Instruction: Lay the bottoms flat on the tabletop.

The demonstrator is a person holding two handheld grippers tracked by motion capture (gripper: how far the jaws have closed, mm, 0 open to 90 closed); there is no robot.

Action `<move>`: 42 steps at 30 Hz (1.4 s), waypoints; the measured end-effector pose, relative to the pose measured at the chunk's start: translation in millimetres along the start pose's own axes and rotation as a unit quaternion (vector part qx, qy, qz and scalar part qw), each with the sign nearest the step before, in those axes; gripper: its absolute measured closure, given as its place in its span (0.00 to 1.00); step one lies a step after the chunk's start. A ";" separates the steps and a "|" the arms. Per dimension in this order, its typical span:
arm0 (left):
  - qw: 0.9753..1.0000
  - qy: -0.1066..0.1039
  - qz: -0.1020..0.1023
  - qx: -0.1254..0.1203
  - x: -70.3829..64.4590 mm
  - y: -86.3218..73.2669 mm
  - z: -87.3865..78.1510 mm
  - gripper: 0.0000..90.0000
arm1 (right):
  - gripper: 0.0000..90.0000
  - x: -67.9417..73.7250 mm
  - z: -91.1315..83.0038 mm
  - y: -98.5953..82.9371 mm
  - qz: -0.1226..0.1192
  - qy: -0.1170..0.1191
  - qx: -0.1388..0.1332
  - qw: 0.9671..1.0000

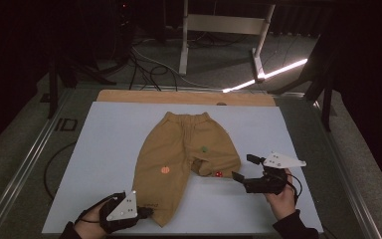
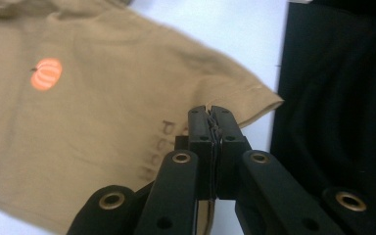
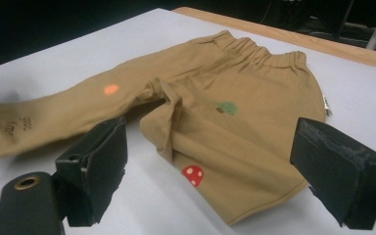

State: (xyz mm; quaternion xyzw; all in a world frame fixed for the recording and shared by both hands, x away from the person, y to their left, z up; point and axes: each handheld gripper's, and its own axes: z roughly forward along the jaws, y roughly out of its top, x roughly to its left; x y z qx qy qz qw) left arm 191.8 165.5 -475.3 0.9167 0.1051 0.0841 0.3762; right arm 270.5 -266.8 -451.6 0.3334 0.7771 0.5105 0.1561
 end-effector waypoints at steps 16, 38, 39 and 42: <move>0.997 -0.031 -0.064 -0.029 7.3 -23.5 3.5 0.45 | 0.16 6.7 -1.7 -7.1 -0.004 0.002 0.009 1.000; 0.968 0.178 -0.170 -0.058 44.6 -52.6 -24.4 0.00 | 0.20 -8.9 12.0 -26.0 0.021 0.008 0.043 0.999; 0.965 0.189 -0.174 -0.055 44.8 -54.7 -24.6 0.00 | 0.20 -9.1 12.4 -27.0 0.021 0.006 0.045 0.999; 0.956 0.220 -0.186 -0.052 47.0 -62.0 -24.9 0.00 | 0.25 -7.4 14.5 -27.9 0.035 0.014 0.040 0.998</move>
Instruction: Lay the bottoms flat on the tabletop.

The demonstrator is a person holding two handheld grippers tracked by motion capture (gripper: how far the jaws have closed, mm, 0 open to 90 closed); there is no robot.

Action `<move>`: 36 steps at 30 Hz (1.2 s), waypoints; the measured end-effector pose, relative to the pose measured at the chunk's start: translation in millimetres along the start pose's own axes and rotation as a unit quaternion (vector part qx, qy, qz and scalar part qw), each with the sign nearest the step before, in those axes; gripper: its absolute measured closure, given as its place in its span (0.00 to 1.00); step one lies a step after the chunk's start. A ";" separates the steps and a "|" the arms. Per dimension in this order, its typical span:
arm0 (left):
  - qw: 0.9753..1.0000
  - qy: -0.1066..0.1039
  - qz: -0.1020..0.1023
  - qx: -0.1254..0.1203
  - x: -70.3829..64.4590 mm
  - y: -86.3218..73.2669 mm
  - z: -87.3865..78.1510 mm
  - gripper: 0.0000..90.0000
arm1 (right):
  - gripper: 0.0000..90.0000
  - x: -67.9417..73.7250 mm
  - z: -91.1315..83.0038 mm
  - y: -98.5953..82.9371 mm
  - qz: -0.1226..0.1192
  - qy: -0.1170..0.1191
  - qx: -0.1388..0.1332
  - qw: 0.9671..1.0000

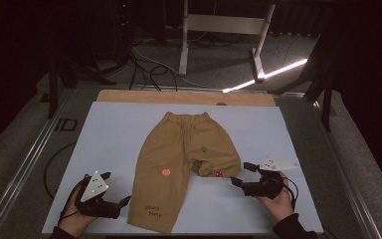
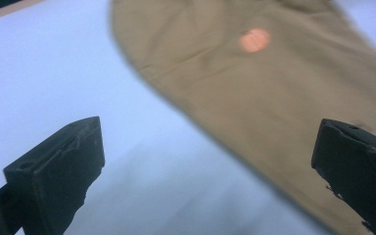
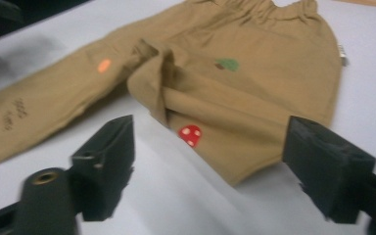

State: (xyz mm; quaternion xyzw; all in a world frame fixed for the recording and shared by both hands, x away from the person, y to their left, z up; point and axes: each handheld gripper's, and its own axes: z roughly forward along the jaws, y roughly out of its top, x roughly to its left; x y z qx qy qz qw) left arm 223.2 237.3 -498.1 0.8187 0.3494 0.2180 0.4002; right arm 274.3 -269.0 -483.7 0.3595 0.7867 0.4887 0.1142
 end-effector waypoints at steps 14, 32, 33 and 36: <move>1.000 0.013 -0.019 -0.019 6.8 -7.6 -2.3 0.00 | 0.38 -6.6 30.1 -20.1 0.003 -0.052 0.098 0.994; 0.999 -0.028 -0.019 -0.015 -0.2 -5.8 0.7 0.00 | 1.00 -6.2 29.7 -2.0 -0.013 -0.062 0.073 0.995; 0.999 -0.028 -0.019 -0.015 -0.2 -5.9 0.6 0.00 | 1.00 -5.7 26.2 1.0 -0.017 -0.060 0.068 0.996; 0.999 -0.030 -0.020 -0.015 -0.6 -5.8 0.3 0.00 | 1.00 -2.1 14.4 12.0 -0.030 -0.067 0.049 0.996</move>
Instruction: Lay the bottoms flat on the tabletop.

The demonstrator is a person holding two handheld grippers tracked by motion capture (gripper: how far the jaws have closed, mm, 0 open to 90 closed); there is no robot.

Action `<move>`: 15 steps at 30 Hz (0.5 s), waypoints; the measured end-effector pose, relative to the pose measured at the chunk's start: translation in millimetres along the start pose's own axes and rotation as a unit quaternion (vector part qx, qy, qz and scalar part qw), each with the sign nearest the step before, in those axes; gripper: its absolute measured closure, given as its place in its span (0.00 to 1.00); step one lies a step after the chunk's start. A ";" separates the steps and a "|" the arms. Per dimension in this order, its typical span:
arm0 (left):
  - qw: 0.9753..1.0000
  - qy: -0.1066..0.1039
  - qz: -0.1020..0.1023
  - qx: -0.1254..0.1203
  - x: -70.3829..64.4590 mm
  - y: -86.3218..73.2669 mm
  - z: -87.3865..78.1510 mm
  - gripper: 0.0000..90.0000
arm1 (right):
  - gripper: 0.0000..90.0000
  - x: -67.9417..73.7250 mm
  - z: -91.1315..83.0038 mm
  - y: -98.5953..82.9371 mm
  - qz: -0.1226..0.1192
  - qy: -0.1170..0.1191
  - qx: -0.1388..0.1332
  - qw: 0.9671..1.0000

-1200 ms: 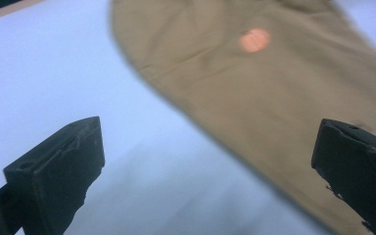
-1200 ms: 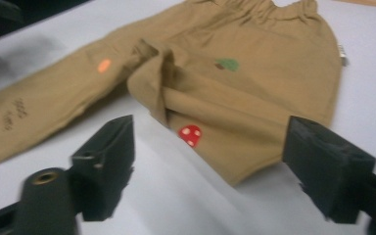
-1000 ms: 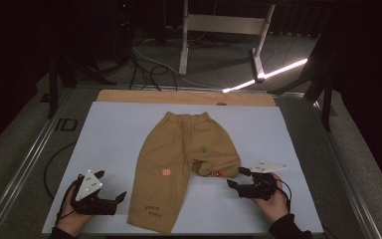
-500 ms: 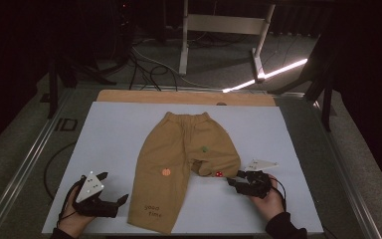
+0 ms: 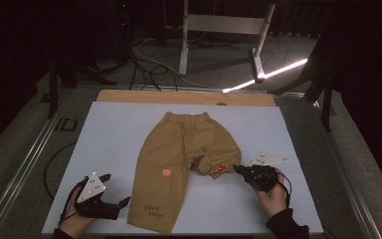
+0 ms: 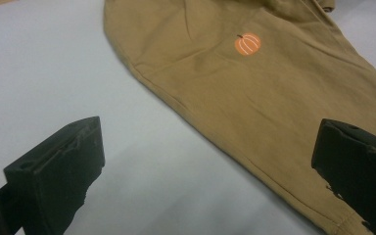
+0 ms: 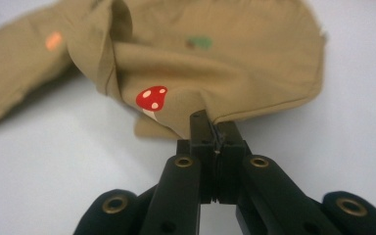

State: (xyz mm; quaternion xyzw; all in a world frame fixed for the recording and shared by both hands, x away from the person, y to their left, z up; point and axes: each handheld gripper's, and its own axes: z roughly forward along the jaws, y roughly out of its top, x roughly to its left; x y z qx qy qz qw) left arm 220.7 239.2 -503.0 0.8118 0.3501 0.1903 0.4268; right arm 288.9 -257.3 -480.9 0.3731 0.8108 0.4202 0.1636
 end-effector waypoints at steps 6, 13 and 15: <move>1.000 -0.004 -0.004 -0.005 0.7 0.3 -0.7 0.00 | 1.00 -0.5 -25.2 25.8 -0.013 -0.016 -0.045 0.999; 1.000 -0.009 -0.008 -0.009 1.2 0.4 -1.3 0.00 | 0.99 -3.5 -44.0 48.2 -0.018 -0.021 -0.084 0.996; 1.000 -0.008 -0.007 -0.007 1.1 0.0 -0.3 0.00 | 0.99 -9.8 -37.7 48.3 -0.010 -0.028 -0.066 0.997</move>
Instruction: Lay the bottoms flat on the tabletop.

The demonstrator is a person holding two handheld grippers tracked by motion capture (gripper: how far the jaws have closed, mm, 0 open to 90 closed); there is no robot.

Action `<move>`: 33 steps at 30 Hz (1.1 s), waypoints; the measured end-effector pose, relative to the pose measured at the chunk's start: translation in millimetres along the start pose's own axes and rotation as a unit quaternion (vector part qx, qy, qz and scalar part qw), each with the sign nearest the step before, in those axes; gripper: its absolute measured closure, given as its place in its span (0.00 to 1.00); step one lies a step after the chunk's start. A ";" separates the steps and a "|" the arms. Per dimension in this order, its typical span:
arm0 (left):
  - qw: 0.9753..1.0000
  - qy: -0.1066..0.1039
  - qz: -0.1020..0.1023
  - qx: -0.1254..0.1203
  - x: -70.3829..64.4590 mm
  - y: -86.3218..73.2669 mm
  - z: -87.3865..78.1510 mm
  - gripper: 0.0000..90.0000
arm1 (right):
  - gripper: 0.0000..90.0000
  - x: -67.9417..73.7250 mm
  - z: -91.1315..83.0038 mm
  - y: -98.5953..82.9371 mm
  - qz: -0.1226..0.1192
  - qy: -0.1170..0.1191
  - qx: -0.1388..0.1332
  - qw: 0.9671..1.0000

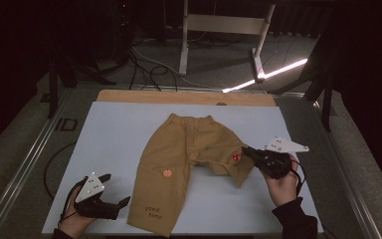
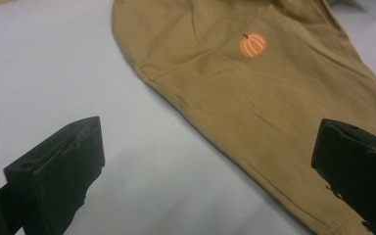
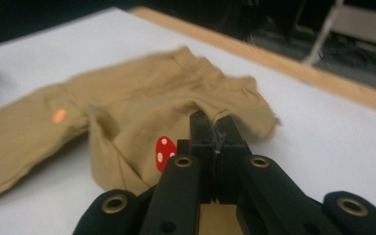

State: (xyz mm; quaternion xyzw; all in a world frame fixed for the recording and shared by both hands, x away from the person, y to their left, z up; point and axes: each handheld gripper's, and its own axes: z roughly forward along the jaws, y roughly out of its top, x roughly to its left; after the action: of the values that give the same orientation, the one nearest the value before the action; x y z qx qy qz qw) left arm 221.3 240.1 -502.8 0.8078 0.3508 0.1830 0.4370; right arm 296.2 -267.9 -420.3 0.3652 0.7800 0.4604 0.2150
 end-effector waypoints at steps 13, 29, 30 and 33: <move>1.000 0.001 -0.003 0.004 1.2 -0.6 2.1 0.00 | 0.99 -31.6 68.3 -19.6 0.048 -0.017 0.070 0.996; 1.000 0.000 -0.002 0.003 1.7 -0.4 1.7 0.00 | 0.99 -25.1 126.1 -32.0 0.051 -0.004 0.117 0.992; 1.000 0.000 -0.002 0.003 1.7 -0.5 1.7 0.00 | 0.99 -24.3 127.8 -32.3 0.047 -0.007 0.122 0.991; 1.000 0.000 -0.001 0.004 1.3 -0.5 1.8 0.00 | 0.99 -24.0 134.4 -37.6 0.047 -0.003 0.134 0.990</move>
State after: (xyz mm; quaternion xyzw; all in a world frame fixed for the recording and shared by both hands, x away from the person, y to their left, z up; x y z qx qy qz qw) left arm 223.2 240.2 -504.3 0.8091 0.3522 0.1815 0.4341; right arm 387.9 -222.5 -518.2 0.4284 0.8159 0.3604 0.1445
